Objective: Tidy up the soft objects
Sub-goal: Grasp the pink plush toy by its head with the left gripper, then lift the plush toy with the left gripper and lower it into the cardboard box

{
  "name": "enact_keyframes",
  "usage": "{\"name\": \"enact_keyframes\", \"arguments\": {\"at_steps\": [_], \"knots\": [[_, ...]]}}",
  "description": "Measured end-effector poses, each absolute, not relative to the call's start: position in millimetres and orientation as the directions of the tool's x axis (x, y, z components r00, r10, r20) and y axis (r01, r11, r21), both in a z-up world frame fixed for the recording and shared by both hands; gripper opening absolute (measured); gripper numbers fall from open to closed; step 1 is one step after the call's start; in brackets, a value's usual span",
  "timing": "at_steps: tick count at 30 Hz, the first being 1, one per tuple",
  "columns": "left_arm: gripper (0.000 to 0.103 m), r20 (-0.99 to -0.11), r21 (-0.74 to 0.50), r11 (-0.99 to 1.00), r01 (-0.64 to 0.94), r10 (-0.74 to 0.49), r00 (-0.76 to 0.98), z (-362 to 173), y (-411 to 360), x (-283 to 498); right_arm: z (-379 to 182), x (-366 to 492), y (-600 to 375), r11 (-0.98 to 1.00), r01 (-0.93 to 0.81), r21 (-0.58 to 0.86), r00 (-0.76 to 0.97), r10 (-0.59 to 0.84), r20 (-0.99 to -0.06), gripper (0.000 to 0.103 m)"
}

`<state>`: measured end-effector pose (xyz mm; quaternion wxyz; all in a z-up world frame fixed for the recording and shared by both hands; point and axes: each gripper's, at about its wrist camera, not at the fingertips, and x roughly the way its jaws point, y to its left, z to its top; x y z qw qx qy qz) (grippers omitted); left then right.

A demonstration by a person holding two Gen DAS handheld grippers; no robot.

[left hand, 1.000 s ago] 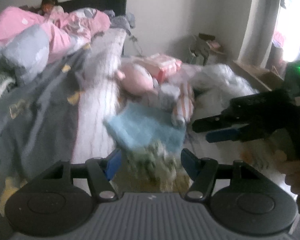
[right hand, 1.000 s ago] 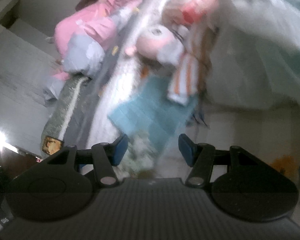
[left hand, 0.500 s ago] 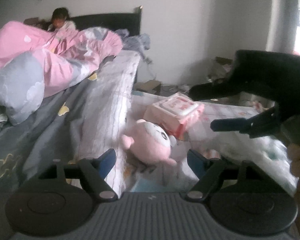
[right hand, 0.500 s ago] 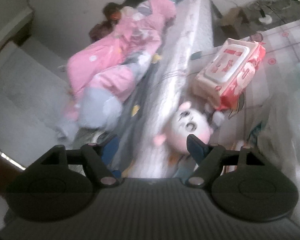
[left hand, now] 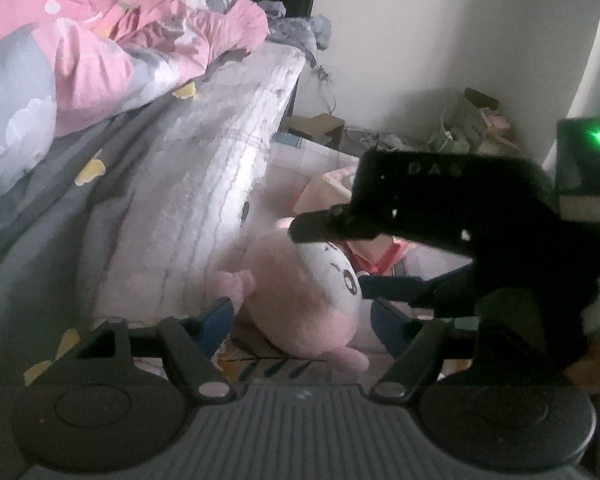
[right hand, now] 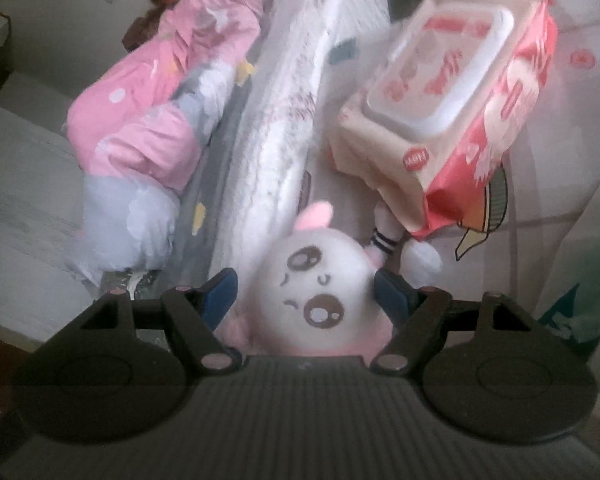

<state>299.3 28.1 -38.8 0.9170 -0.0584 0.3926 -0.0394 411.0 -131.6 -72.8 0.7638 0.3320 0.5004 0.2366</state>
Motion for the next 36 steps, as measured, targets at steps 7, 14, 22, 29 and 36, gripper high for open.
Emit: {"name": "enact_keyframes", "arguments": {"at_steps": [7,14,22,29,36], "knots": [[0.058,-0.753,-0.169,0.985,-0.020,-0.116,0.648,-54,27,309,-91,408,-135,0.636,-0.013,0.772,0.365,0.722,-0.588,0.071],[0.058,-0.743,-0.148,0.989,-0.006,-0.107,0.661,-47,21,303,-84,401,-136,0.641,-0.023,0.767,0.392,0.712,-0.583,0.067],[0.057,-0.706,-0.136,0.990,0.026,-0.115,0.699,-16,18,278,-54,376,-148,0.608,-0.055,0.792,0.420,0.734,-0.534,0.067],[0.057,-0.651,-0.082,0.994,0.067,-0.104,0.752,26,7,233,-9,337,-160,0.567,-0.121,0.815,0.451,0.763,-0.463,0.067],[0.058,-0.586,-0.040,0.992,0.123,-0.123,0.801,71,-19,184,40,286,-189,0.530,-0.187,0.827,0.506,0.774,-0.381,0.067]]}}
